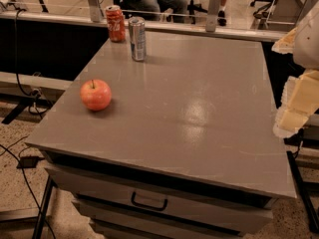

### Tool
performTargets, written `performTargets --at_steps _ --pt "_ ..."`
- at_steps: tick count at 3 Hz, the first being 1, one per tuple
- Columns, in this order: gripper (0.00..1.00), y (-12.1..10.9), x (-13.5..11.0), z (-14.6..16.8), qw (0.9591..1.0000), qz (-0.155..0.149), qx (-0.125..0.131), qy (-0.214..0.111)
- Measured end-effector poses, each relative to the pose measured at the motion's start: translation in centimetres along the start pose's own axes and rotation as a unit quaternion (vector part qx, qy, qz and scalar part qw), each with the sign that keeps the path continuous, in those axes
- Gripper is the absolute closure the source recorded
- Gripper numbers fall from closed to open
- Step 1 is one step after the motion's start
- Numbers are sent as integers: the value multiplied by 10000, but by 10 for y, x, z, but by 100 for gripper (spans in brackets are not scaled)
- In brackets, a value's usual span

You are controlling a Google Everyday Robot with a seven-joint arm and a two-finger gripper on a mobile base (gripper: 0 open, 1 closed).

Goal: Move redbull can near apple

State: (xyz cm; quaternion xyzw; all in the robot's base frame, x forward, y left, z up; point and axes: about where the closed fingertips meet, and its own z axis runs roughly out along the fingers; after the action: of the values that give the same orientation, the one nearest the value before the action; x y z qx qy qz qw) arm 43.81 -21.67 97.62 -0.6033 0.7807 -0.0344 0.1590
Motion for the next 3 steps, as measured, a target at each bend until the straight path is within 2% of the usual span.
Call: performTargets --at_steps 1,2,3 --pt "0 0 0 0 10000 -1 13 -7" --pt "0 -26 -14 0 9988 31 209 -433" --pt "0 -59 -40 8 9924 175 505 -1111"
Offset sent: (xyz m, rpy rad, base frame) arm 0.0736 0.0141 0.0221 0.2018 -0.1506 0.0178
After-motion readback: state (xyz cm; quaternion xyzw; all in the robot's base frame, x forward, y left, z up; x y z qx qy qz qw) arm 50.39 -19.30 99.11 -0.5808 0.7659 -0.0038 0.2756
